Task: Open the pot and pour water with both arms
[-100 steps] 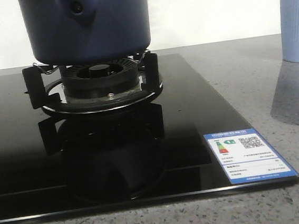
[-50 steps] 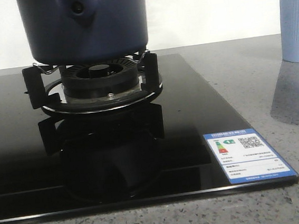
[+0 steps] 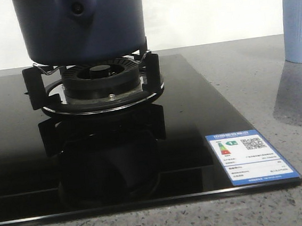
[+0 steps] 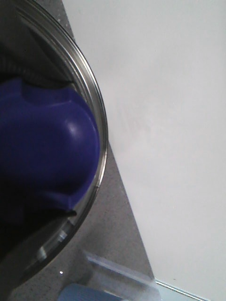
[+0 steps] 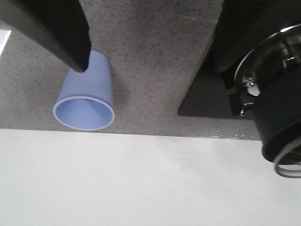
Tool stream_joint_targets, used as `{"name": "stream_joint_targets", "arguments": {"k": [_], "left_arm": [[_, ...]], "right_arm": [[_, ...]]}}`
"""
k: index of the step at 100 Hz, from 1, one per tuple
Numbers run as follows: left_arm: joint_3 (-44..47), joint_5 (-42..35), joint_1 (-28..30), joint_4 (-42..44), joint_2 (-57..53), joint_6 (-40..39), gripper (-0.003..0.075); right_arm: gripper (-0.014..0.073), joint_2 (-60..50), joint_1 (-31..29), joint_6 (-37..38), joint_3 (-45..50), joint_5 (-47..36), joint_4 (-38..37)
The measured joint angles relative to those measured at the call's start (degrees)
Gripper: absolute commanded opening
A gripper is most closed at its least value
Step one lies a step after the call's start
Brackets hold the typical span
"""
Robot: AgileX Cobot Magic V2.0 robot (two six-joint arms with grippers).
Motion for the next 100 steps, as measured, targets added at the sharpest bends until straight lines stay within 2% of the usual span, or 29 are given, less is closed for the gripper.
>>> {"name": "stream_joint_targets", "arguments": {"k": [19,31,64,100], "left_arm": [[0.0,0.0,1.8,0.0,-5.15,0.0,0.0356],[0.0,0.0,3.09,0.11,-8.39,0.0,0.0356],[0.0,0.0,4.38,0.22,-13.99,0.0,0.0356],[0.0,0.0,4.38,0.29,-14.72,0.0,0.0356]], "right_arm": [[0.0495,2.55,0.0,0.0,9.5,-11.57,-0.27],[0.0495,7.26,0.0,0.0,12.16,-17.29,-0.27],[0.0495,26.0,0.23,0.0,12.28,-32.97,-0.16],[0.0495,42.04,4.8,0.11,7.17,-44.57,0.28]]}}
